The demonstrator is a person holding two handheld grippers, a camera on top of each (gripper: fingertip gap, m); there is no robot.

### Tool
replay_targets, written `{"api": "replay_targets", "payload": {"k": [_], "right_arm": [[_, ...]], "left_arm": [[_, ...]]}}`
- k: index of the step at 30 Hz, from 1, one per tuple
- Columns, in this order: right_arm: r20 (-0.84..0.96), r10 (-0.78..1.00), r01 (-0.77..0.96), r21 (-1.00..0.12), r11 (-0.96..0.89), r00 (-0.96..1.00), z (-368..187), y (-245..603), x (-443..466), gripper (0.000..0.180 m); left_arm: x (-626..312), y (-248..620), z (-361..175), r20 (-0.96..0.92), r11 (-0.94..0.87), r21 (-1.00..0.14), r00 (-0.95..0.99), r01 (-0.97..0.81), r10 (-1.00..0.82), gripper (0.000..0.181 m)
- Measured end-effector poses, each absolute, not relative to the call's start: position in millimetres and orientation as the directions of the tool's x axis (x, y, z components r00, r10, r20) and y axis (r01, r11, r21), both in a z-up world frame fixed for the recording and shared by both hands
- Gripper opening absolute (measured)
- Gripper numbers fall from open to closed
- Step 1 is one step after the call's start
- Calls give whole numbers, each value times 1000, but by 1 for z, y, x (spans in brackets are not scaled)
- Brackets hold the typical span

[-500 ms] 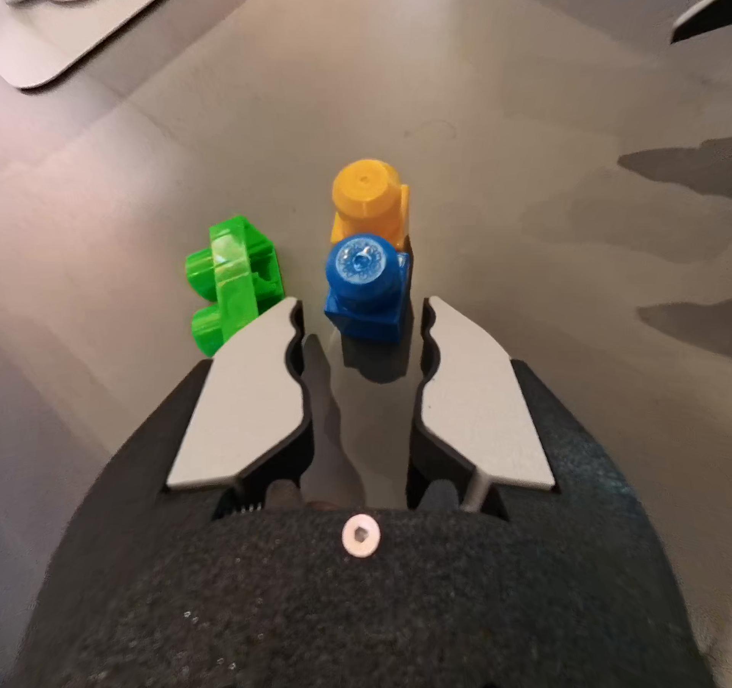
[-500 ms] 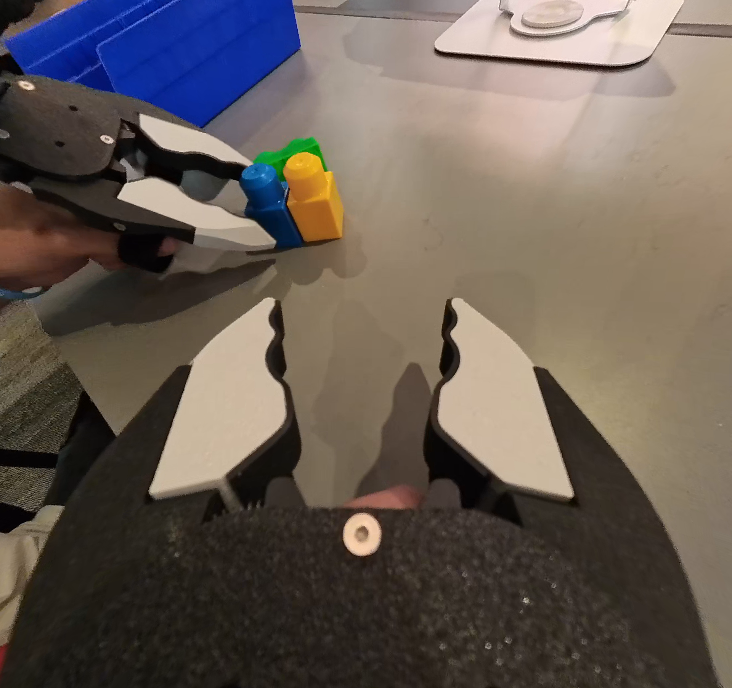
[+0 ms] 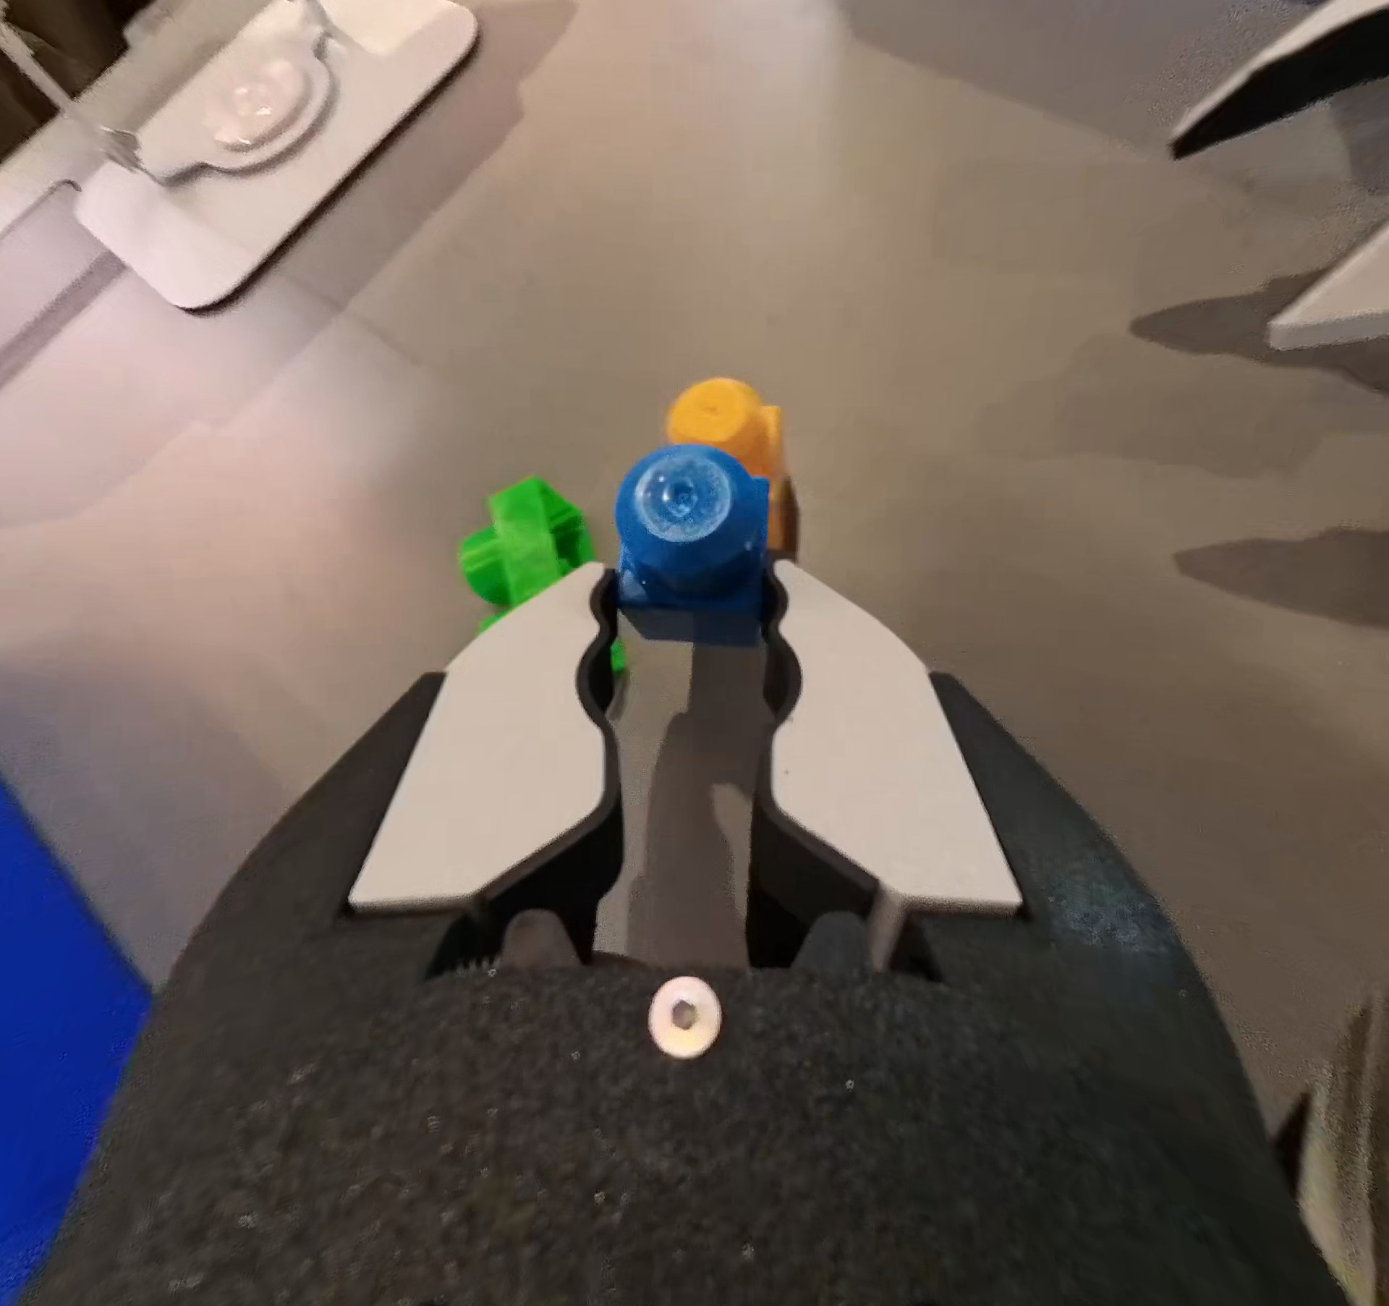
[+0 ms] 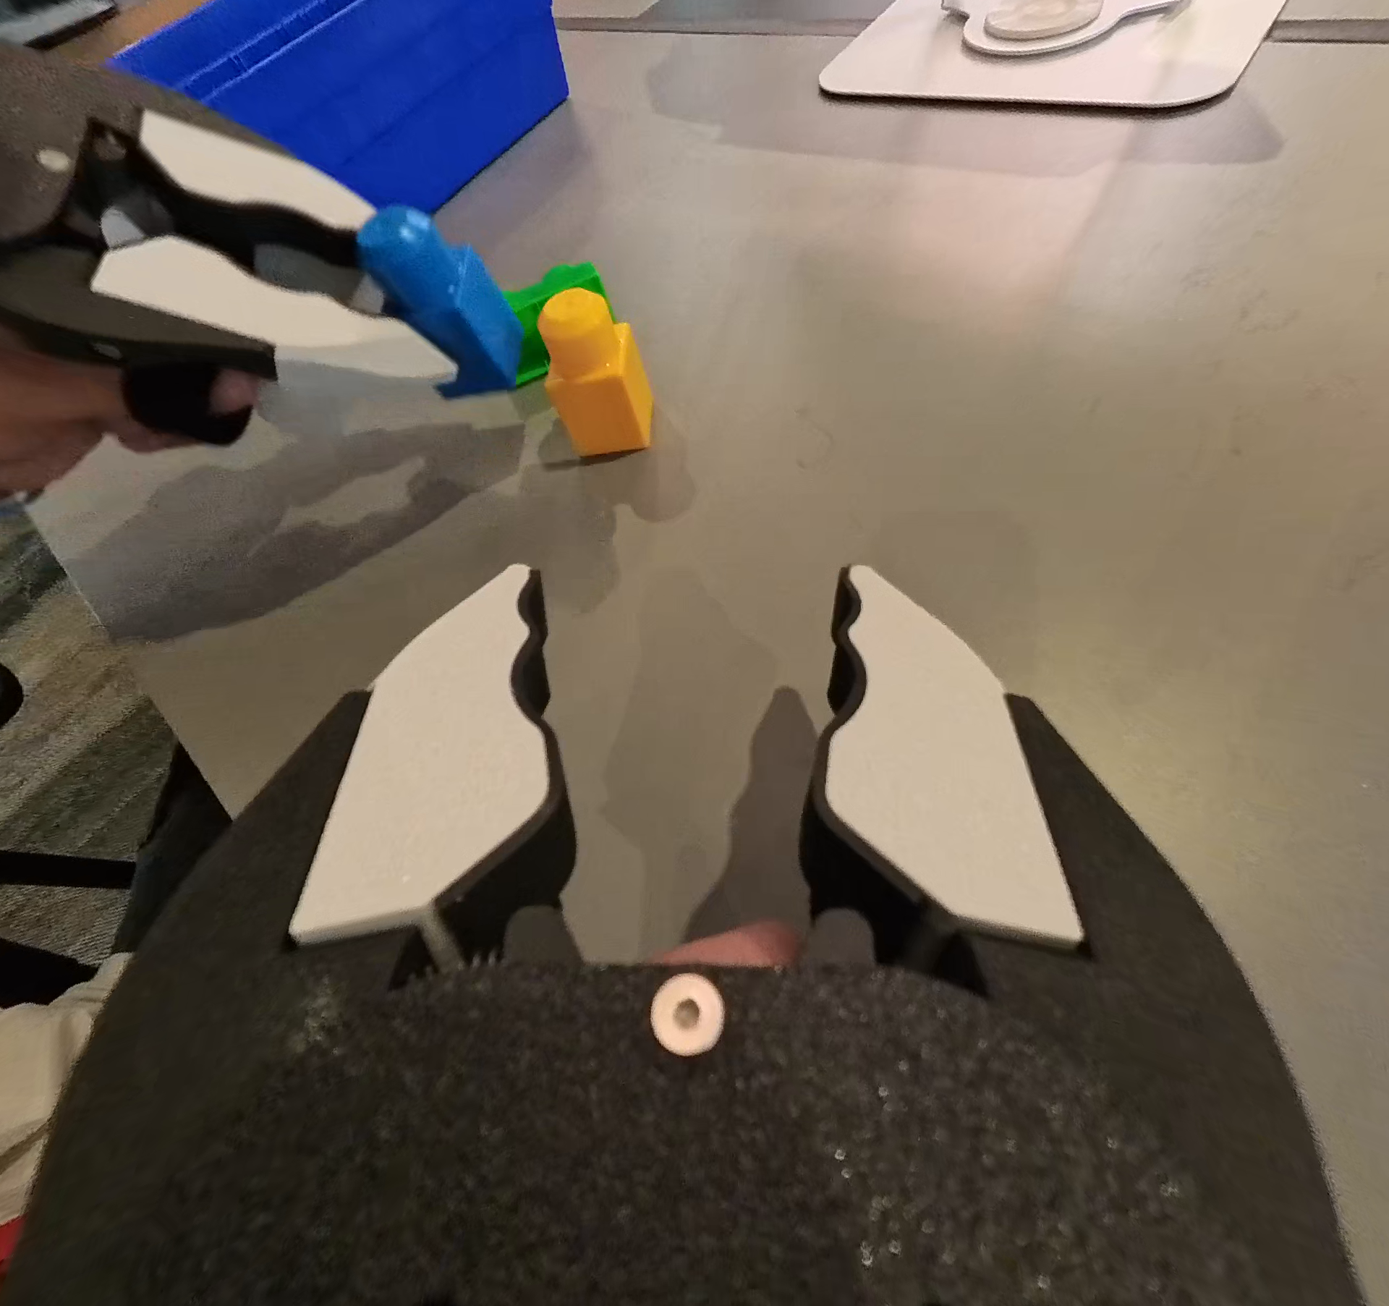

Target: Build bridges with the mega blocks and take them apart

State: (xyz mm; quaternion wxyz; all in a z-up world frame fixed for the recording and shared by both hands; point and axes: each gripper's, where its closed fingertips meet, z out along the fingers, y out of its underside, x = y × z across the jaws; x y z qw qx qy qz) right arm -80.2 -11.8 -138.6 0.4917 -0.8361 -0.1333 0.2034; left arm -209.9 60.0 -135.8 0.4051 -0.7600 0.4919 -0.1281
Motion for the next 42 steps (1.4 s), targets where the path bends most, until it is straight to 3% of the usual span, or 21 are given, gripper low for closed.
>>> {"api": "replay_targets", "payload": {"k": [6,12,17,23,27,37,42], "right_arm": [[-172,451,69,-880,-470,876,-133,-5,-88,73],[-163,463,80,-884,-461,871,-129,-5,-95,73],[-166,473,84,-882,-464,866,-130,-8,-99,73],[-174,487,92,-876,-474,856,-133,-9,-105,73],[-165,493,103,-876,-471,854,-132,-11,-106,73],[-168,483,93,-877,-472,859,-129,-12,-97,73],[-167,484,94,-877,-471,859,-128,-15,-96,73]], "left_arm": [[-213,75,-133,-181,-219,-714,478,-665,-860,36],[-221,88,-149,-180,-280,-588,460,-759,-869,36],[-251,90,-164,-256,-247,-284,321,-927,-912,36],[-273,75,-169,-49,-181,88,177,-980,-983,36],[-280,81,-169,-8,-138,259,141,-956,-990,36],[-265,96,-170,2,-75,368,81,-927,-997,37],[-260,99,-171,-8,-73,371,76,-926,-997,45]]}}
